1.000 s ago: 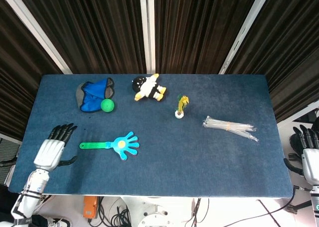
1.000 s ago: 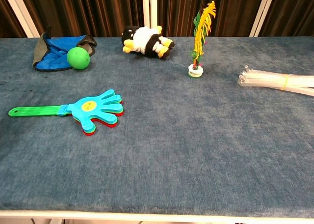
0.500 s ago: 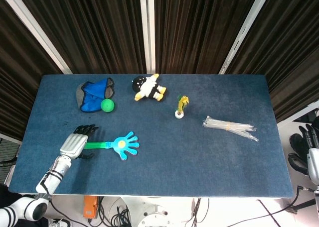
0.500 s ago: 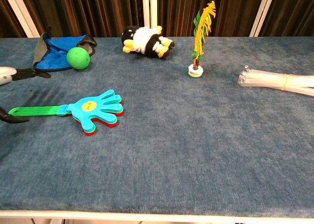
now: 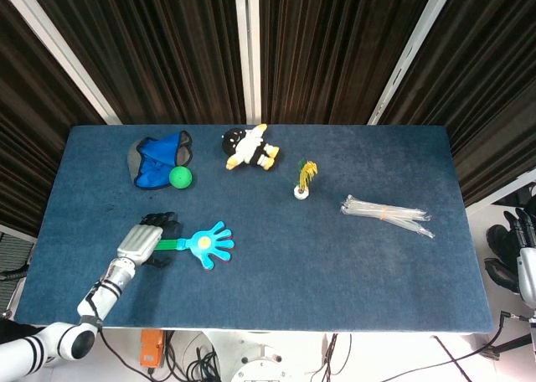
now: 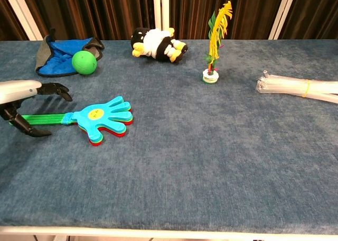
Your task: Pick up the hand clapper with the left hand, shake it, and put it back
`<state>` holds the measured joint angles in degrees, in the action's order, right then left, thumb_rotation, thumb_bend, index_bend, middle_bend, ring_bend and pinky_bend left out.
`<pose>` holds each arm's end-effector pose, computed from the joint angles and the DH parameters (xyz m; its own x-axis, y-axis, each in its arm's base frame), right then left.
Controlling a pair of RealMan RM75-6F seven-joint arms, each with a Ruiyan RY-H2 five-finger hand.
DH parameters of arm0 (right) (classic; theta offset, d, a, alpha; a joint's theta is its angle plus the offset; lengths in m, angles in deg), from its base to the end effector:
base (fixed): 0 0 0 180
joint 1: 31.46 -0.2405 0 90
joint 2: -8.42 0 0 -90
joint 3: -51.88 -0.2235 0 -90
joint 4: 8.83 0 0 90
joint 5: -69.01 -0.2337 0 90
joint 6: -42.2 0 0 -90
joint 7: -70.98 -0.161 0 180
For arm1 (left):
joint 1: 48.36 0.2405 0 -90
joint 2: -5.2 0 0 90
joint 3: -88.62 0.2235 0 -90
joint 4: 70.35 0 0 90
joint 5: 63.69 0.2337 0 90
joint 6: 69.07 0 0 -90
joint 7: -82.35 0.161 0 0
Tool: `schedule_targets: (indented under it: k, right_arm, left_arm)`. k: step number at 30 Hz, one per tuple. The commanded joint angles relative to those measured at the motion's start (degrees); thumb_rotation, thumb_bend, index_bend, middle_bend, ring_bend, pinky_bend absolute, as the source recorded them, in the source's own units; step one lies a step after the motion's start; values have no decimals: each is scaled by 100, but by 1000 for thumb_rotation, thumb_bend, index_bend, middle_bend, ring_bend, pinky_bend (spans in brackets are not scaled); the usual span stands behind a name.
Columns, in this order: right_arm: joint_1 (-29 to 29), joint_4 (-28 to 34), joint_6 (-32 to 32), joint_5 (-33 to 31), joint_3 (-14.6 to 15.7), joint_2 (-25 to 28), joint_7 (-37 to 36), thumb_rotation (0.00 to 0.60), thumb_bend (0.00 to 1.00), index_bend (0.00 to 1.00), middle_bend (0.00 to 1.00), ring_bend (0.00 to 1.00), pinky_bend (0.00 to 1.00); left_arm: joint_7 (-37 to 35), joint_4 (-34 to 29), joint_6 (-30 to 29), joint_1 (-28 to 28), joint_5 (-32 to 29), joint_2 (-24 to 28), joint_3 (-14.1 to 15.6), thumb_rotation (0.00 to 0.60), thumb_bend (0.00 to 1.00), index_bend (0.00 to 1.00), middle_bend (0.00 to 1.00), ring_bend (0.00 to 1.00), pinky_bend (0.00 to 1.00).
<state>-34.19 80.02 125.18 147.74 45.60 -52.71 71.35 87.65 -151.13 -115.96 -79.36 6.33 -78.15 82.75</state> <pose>-0.3314 -0.1994 0.1610 0.4849 0.0113 0.8745 -0.8648 0.1553 0.4775 -0.2285 0.3052 -0.0403 0.3615 0.4732 0.8034 0.9320 -0.2078 -0.2970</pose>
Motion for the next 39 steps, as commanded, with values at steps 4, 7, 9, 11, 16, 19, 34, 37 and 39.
schedule_targets:
  k: [4,7,9,11,16,19,34,37,39]
  right_arm:
    - [-6,-54,-28,-19,2,-25,-32,600,143,0,0,0,0]
    - [-8,-83,-45,-40,-4,-27,-55,600,143,0,0,0,0]
    - [-10,-106,-55,-45,-5,-31,-72,600,144,0,0,0,0]
    - [-13,-124,-77,-56,-1,-37,-81,600,146,0,0,0,0]
    - [-14,-149,-99,-65,8,-57,-92,600,147,0,0,0,0]
    - [-5,-159,-89,-76,4,-58,-98,600,153,0,0,0,0]
    - [-3,-244,-143,-135,-7,-82,-171,600,161,0,0,0,0]
    - [-9,-269,-179,-153,-5,-89,-193,600,160,0,0,0,0]
    - [-20,-287,-216,-168,-4,-95,-206,600,161,0,0,0,0]
  left_arm:
    - [-18,107,113,-132,-159,-111,-48,600,264,261,20,0,0]
    - [15,126,142,-191,-218,-116,-58,600,288,303,21,0,0]
    - [38,101,150,-221,-260,-106,-62,600,302,321,21,0,0]
    - [66,67,142,-248,-274,-102,-57,600,310,328,21,0,0]
    - [116,25,165,-305,-305,-130,-12,600,320,345,22,0,0]
    - [115,38,168,-325,-311,-167,19,600,321,346,22,0,0]
    - [-82,82,56,-384,-269,-320,28,600,362,454,50,0,0]
    - [-99,100,-37,-374,-239,-353,18,600,387,508,69,0,0]
    - [-85,114,-91,-369,-237,-371,13,600,401,539,82,0,3]
